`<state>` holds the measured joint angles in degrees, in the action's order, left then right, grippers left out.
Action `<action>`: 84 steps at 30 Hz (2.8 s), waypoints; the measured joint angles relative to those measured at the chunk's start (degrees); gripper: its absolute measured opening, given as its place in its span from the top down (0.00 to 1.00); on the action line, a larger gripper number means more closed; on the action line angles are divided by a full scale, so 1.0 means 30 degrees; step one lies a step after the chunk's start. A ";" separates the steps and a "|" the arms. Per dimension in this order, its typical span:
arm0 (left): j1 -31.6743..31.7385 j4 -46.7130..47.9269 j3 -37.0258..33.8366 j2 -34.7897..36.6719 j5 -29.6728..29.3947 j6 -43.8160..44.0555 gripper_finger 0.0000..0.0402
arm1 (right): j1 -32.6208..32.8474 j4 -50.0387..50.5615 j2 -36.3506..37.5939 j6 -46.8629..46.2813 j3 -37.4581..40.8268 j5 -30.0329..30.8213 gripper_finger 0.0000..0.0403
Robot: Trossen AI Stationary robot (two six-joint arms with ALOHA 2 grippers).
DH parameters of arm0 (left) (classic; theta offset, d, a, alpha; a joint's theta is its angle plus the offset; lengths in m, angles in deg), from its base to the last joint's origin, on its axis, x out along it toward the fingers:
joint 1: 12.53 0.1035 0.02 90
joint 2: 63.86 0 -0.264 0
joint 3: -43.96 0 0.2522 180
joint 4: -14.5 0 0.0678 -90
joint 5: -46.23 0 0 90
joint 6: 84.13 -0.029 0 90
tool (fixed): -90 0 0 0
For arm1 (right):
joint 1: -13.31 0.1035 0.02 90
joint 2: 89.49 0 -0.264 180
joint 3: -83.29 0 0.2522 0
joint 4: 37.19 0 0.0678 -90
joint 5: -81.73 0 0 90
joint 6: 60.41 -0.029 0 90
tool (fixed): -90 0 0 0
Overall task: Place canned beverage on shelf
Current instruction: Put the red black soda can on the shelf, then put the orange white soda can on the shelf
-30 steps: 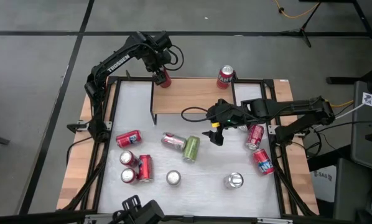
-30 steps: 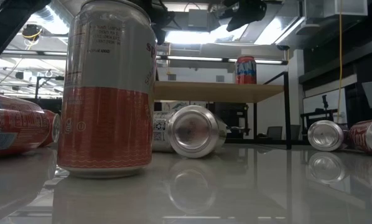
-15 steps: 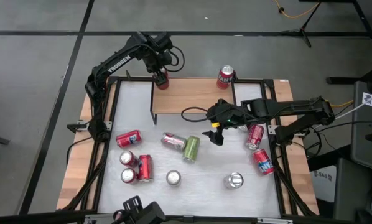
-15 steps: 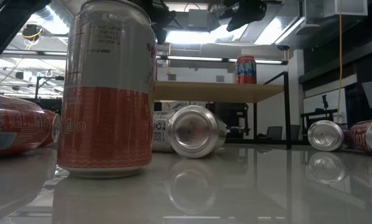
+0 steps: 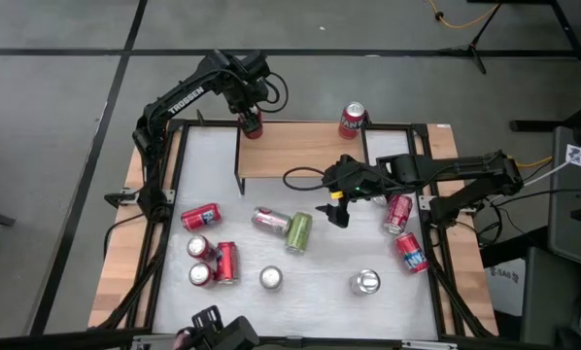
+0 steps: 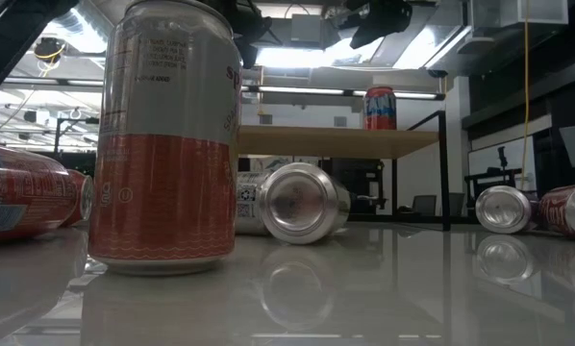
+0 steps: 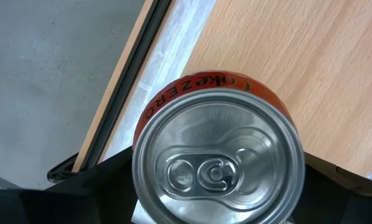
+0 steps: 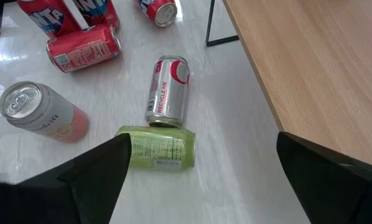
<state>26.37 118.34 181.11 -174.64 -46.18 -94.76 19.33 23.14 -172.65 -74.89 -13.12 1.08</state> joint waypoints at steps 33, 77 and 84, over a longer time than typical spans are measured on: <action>-0.0004 -0.0044 0.0022 0.0015 -0.0852 -0.0014 0.20 | -0.0002 0.0004 0.0000 -0.0006 0.0000 0.0001 0.03; -0.0104 -0.0023 0.0025 0.5051 0.0094 0.0524 0.01 | -0.0007 0.0006 -0.0007 0.0000 0.0000 0.0004 0.03; -0.0879 -0.2536 -0.5131 1.0662 0.1593 0.2072 0.01 | -0.0007 0.0006 -0.0003 0.0000 0.0000 0.0004 0.03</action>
<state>23.73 110.73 165.72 -142.65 -41.40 -88.55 19.31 23.16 -172.65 -74.89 -13.12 1.09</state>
